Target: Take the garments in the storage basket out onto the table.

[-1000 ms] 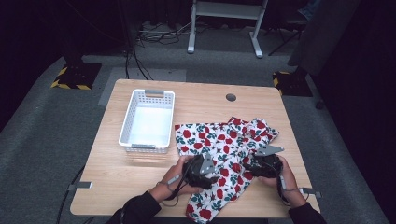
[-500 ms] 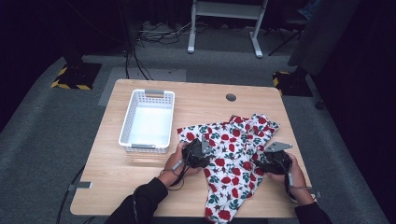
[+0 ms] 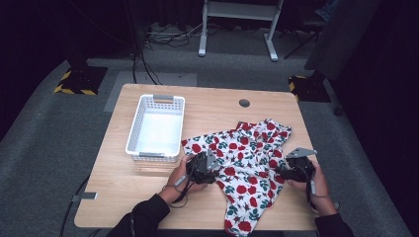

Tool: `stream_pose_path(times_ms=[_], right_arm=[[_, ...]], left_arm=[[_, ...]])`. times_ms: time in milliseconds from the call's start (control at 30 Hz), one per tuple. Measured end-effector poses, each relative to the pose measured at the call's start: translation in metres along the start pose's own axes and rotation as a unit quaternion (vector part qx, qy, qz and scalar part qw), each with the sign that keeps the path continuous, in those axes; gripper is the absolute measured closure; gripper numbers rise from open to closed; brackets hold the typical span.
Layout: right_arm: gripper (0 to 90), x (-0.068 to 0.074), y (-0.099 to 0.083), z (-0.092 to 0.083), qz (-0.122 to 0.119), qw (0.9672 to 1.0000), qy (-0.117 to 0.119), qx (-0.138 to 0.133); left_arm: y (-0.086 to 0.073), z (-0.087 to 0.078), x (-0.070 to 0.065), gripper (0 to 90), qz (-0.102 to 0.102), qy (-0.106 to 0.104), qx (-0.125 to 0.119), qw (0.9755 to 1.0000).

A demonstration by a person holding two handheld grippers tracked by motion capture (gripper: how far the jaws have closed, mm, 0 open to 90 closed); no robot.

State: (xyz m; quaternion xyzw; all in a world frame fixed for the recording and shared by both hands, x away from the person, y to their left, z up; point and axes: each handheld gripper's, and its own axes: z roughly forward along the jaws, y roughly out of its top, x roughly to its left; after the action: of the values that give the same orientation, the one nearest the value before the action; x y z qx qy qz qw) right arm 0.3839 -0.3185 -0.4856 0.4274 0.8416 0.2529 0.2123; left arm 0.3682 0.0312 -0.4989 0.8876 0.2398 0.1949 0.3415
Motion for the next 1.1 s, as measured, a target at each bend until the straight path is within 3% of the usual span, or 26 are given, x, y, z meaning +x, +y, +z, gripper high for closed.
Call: stream_pose_path(times_ms=[167, 300, 467, 500, 533, 667, 733, 900, 1100], right_arm=[[44.3, -0.018, 0.014, -0.008, 0.036, 0.9985, -0.021, -0.036], [44.2, -0.038, 0.030, -0.002, 0.070, 0.9963, -0.033, -0.037], [44.2, -0.038, 0.030, -0.002, 0.070, 0.9963, -0.033, -0.037], [44.2, -0.038, 0.030, -0.002, 0.070, 0.9963, -0.033, -0.037], [46.1, -0.084, 0.051, 0.031, 0.154, 0.9864, -0.045, -0.038], [47.2, -0.095, 0.053, 0.043, 0.193, 0.9795, -0.046, -0.038], [46.9, -0.100, 0.053, 0.047, 0.224, 0.9733, -0.042, -0.031], [44.9, -0.101, 0.053, 0.056, 0.246, 0.9684, -0.035, -0.013], [44.4, -0.098, 0.053, 0.063, 0.239, 0.9707, -0.022, -0.009]], left_arm=[[-0.010, -0.009, -0.014, 39.7, 0.019, -0.026, 0.007, 0.9995], [-0.014, -0.010, -0.011, 39.1, 0.005, -0.036, 0.002, 0.9993], [-0.014, -0.010, -0.011, 39.1, 0.005, -0.036, 0.002, 0.9993], [-0.017, -0.013, -0.008, 39.1, -0.026, -0.062, -0.019, 0.9976], [-0.015, -0.013, -0.008, 36.9, -0.033, -0.066, -0.027, 0.9969], [-0.003, -0.009, -0.014, 34.2, -0.038, -0.072, -0.047, 0.9956], [0.001, -0.005, -0.017, 34.1, -0.031, -0.073, -0.045, 0.9958], [0.000, 0.004, -0.028, 34.0, 0.001, -0.078, -0.011, 0.9969], [-0.003, 0.005, -0.024, 34.9, 0.000, -0.103, -0.017, 0.9946]])
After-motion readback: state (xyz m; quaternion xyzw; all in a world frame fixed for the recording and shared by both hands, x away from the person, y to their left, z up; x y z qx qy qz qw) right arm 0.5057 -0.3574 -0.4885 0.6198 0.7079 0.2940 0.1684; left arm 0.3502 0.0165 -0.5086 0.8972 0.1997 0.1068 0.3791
